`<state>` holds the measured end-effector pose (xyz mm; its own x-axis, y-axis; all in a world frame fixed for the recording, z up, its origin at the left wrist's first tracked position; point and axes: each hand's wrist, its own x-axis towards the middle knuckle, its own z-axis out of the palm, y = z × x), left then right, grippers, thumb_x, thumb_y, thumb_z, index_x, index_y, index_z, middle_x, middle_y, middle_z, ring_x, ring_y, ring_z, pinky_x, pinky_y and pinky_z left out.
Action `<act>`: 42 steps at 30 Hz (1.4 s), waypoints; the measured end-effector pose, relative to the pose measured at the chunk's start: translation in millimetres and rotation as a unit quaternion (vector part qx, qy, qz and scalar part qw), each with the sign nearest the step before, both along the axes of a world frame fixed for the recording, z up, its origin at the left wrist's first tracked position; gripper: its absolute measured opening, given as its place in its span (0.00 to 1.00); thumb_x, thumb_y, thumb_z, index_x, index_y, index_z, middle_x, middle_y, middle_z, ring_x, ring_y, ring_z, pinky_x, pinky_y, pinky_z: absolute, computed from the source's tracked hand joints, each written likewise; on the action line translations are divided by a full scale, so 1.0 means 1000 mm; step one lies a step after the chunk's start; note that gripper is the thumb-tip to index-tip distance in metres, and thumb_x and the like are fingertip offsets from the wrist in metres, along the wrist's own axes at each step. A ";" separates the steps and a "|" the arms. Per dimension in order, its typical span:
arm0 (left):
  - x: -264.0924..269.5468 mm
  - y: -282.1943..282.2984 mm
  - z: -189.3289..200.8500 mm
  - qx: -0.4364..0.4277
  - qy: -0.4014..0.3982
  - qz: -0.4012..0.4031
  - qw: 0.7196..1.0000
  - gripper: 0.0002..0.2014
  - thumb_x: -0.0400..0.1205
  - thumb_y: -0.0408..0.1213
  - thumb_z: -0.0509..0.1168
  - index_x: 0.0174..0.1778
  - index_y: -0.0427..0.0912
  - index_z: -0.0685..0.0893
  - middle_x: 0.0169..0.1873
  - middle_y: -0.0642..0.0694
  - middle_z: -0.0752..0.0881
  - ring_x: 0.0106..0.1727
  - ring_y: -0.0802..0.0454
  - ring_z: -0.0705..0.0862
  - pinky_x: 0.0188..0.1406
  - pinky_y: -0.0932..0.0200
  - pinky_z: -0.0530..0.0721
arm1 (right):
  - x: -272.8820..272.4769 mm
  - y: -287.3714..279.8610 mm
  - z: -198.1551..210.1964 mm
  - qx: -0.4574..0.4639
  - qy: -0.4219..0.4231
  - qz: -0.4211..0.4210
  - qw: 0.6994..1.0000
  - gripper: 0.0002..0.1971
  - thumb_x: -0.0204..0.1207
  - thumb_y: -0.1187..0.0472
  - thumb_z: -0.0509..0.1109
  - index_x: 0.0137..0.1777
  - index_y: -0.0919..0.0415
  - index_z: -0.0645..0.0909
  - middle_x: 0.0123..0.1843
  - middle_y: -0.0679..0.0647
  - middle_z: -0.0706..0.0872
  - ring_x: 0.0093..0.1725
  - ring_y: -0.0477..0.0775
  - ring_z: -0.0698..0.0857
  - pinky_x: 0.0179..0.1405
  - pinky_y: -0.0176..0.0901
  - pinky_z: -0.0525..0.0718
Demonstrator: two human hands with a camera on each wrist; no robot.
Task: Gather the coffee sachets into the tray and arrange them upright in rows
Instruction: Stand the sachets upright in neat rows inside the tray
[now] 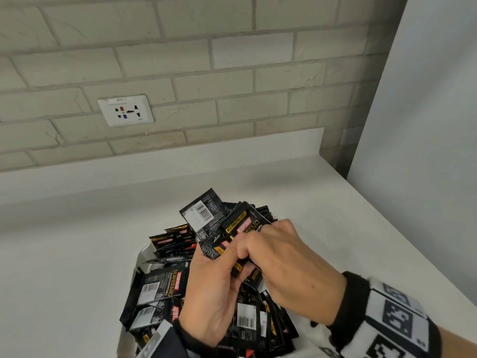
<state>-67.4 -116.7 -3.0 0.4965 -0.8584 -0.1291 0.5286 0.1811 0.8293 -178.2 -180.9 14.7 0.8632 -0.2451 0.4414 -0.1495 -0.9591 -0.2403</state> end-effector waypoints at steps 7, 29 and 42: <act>0.008 0.004 0.000 0.016 -0.061 0.020 0.998 0.11 0.73 0.20 0.65 0.45 0.39 0.81 0.29 0.47 0.88 0.31 0.53 0.86 0.24 0.65 0.84 | -0.008 -0.002 0.011 0.239 0.021 -0.001 0.971 0.16 0.65 0.45 0.69 0.48 0.37 0.66 0.39 0.44 0.75 0.44 0.39 0.73 0.50 0.24 0.67; 0.031 0.008 0.001 -0.026 -0.050 0.073 0.996 0.25 0.66 0.24 0.66 0.60 0.37 0.80 0.46 0.42 0.90 0.45 0.49 0.90 0.39 0.60 0.89 | -0.014 -0.061 0.019 0.512 -0.028 -0.136 0.848 0.27 0.70 0.73 0.72 0.67 0.54 0.73 0.41 0.43 0.87 0.35 0.37 0.86 0.41 0.27 0.84; 0.045 0.025 0.009 -0.044 -0.069 0.094 0.992 0.37 0.55 0.33 0.73 0.65 0.41 0.79 0.49 0.45 0.90 0.50 0.51 0.89 0.40 0.62 0.88 | 0.022 -0.080 -0.005 0.129 0.307 -0.160 0.929 0.18 0.77 0.69 0.61 0.65 0.54 0.76 0.61 0.53 0.79 0.58 0.54 0.79 0.56 0.49 0.80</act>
